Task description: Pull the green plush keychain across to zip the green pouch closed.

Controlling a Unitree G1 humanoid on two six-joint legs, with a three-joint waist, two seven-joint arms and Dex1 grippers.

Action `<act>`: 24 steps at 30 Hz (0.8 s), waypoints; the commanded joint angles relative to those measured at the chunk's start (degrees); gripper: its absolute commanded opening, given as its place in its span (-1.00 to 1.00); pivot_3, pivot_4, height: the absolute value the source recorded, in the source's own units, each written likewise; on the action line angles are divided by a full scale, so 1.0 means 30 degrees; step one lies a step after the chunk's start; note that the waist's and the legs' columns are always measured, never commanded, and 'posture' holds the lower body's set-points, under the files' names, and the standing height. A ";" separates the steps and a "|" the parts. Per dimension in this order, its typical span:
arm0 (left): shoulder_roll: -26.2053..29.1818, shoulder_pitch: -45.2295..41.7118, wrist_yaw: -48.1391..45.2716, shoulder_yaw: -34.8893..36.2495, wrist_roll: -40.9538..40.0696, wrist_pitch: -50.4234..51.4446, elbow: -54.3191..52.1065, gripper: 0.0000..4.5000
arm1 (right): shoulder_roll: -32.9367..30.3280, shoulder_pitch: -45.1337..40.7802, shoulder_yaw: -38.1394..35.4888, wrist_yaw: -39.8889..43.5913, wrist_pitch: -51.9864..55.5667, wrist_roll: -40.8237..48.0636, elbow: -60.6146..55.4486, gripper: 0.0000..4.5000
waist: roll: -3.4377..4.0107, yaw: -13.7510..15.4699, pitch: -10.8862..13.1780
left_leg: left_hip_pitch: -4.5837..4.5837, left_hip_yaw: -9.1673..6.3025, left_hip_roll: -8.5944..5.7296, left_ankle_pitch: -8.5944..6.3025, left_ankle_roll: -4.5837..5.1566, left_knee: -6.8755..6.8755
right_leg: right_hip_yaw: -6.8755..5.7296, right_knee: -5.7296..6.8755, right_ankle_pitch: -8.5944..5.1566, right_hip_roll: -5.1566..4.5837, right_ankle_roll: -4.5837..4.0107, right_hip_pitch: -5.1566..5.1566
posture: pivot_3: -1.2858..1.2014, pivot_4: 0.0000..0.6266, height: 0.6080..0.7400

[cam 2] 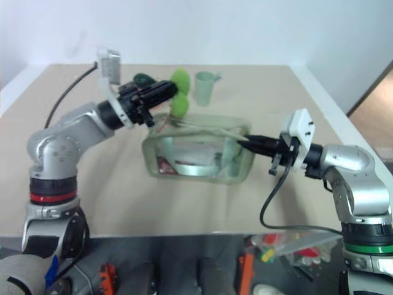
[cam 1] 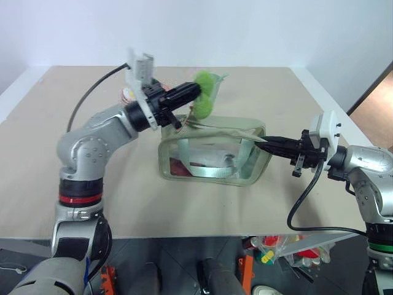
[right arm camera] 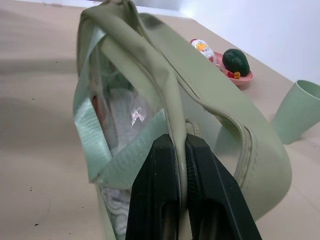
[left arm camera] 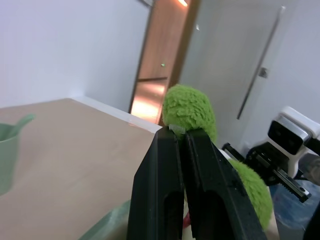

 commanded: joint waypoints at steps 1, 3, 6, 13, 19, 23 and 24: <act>-0.0614 -0.0591 -0.0425 -0.0362 0.0157 -0.0571 -0.0280 -0.99 | -0.0225 -0.0048 -0.0392 -0.0004 -0.0295 0.0034 -0.0428 -1.00 | 0.0000 0.0003 0.0000 | -0.0001 0.0000 0.0000 0.0000 0.0000 0.0000 | 0.0000 0.0000 0.0000 0.0000 0.0000 -0.0003 | 0.03 -0.52 1.00; -0.1097 -0.0636 -0.0398 -0.0652 0.0395 -0.0611 -0.0255 -0.99 | -0.0247 0.0103 -0.0447 -0.0045 -0.0312 0.0035 -0.0543 -1.00 | 0.0000 0.0005 0.0001 | -0.0003 0.0000 0.0000 0.0000 0.0000 0.0000 | 0.0001 0.0000 0.0000 0.0000 0.0001 -0.0003 | 0.03 -0.52 1.00; -0.1703 -0.0559 -0.0334 -0.1102 0.0976 -0.0796 -0.0165 -0.99 | -0.0244 0.0202 -0.0462 -0.0152 -0.0284 0.0041 -0.0693 -1.00 | -0.0001 0.0013 0.0001 | -0.0007 0.0001 -0.0006 0.0000 0.0000 0.0006 | 0.0004 -0.0001 -0.0001 -0.0004 0.0001 -0.0002 | 0.03 -0.52 1.00; -0.1034 -0.0136 -0.0685 -0.1687 0.2793 -0.0991 0.0147 -0.99 | -0.0322 0.0292 -0.0530 -0.0161 -0.0374 -0.0002 -0.0638 -1.00 | 0.0000 0.0007 0.0001 | -0.0003 -0.0001 -0.0011 0.0000 0.0000 0.0009 | 0.0008 -0.0001 0.0000 -0.0002 0.0001 -0.0002 | 0.03 -0.52 1.00; 0.0970 -0.0091 -0.2091 -0.1988 0.3736 -0.0899 0.0047 -0.13 | -0.0123 0.0103 -0.0216 -0.0188 -0.0541 -0.0108 -0.0497 -1.00 | 0.0003 -0.0002 0.0002 | -0.0001 0.0005 -0.0014 0.0000 0.0000 0.0004 | 0.0014 -0.0004 -0.0003 -0.0004 0.0004 -0.0001 | 0.03 -0.52 1.00; 0.2527 0.0218 -0.3276 -0.1997 0.3717 -0.0394 -0.0756 0.50 | -0.0048 -0.0045 -0.0071 -0.0156 -0.0620 -0.0122 -0.0395 -1.00 | 0.0005 -0.0008 0.0003 | -0.0003 -0.0008 -0.0008 0.0000 0.0000 0.0001 | -0.0001 -0.0004 -0.0006 -0.0004 -0.0002 -0.0002 | 0.03 -0.52 1.00; 0.2756 0.0172 -0.3306 -0.1752 0.3643 -0.0296 -0.0749 0.64 | -0.0034 -0.0100 -0.0027 -0.0122 -0.0660 -0.0145 -0.0327 -1.00 | 0.0005 -0.0006 0.0003 | -0.0003 -0.0006 -0.0007 0.0000 0.0000 0.0001 | 0.0000 -0.0004 -0.0007 -0.0005 -0.0002 -0.0002 | 0.03 -0.52 1.00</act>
